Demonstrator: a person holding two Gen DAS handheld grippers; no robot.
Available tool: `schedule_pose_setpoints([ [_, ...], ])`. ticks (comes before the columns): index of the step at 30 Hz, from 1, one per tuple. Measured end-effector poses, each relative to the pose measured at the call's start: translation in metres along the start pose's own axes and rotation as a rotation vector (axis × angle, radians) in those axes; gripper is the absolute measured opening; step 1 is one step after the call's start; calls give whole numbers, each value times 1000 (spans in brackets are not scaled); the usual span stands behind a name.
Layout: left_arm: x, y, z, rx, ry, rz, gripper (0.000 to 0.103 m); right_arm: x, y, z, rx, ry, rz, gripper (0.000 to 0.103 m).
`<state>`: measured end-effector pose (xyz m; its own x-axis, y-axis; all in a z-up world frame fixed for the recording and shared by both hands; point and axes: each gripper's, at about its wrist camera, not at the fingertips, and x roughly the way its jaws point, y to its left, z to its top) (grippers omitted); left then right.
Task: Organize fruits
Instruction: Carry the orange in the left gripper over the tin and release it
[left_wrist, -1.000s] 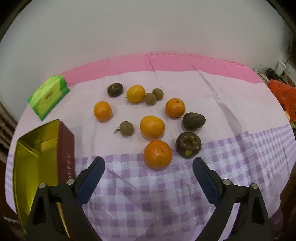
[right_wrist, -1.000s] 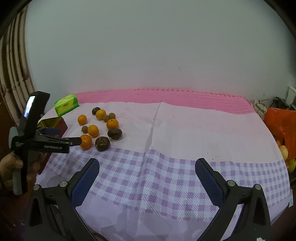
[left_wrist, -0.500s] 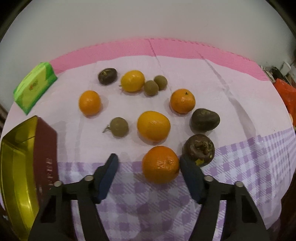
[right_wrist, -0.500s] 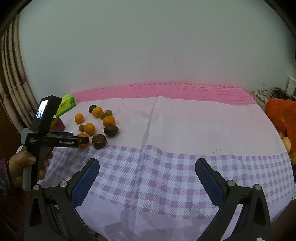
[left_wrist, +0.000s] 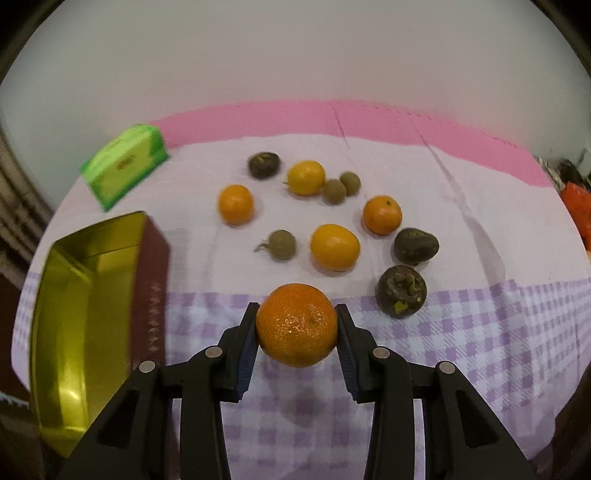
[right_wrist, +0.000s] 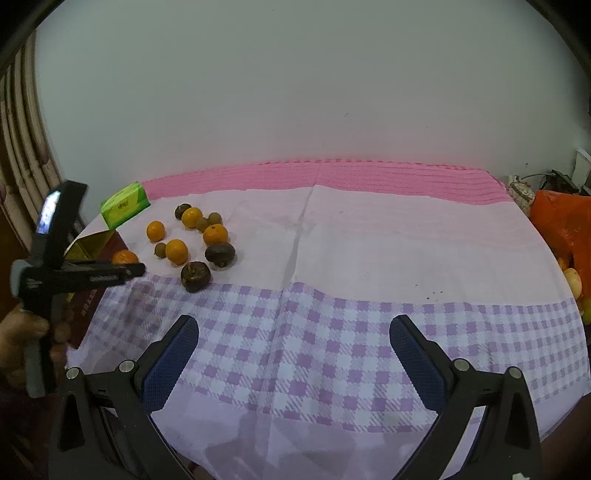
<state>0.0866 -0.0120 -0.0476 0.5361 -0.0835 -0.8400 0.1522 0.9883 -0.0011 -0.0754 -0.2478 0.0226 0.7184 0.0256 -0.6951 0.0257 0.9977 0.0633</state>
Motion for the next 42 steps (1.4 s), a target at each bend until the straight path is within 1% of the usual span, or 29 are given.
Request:
schedule_pose_setpoints([
  [5,-26,13,-3,-25,-33,19,40,3,10,-5,-20,15,7,103],
  [10,-41,28,-6,-36,-55,36,40,10,20,-12,-47,45,13,103],
  [16,-50,47,-10,-53,-60,66,40,14,27,-19,-64,64,18,103],
  [21,-54,63,-8,-52,-68,107,40,17,28,-21,-66,77,19,103],
  [25,-52,78,-3,-48,-67,145,40,19,28,-22,-64,90,23,103],
  [31,-43,109,5,-45,-58,220,40,21,28,-23,-62,101,24,103],
  [39,-12,160,20,-78,-6,329,40,26,26,-26,-58,119,24,103],
  [42,2,177,27,-87,21,352,40,30,27,-27,-60,126,24,103],
])
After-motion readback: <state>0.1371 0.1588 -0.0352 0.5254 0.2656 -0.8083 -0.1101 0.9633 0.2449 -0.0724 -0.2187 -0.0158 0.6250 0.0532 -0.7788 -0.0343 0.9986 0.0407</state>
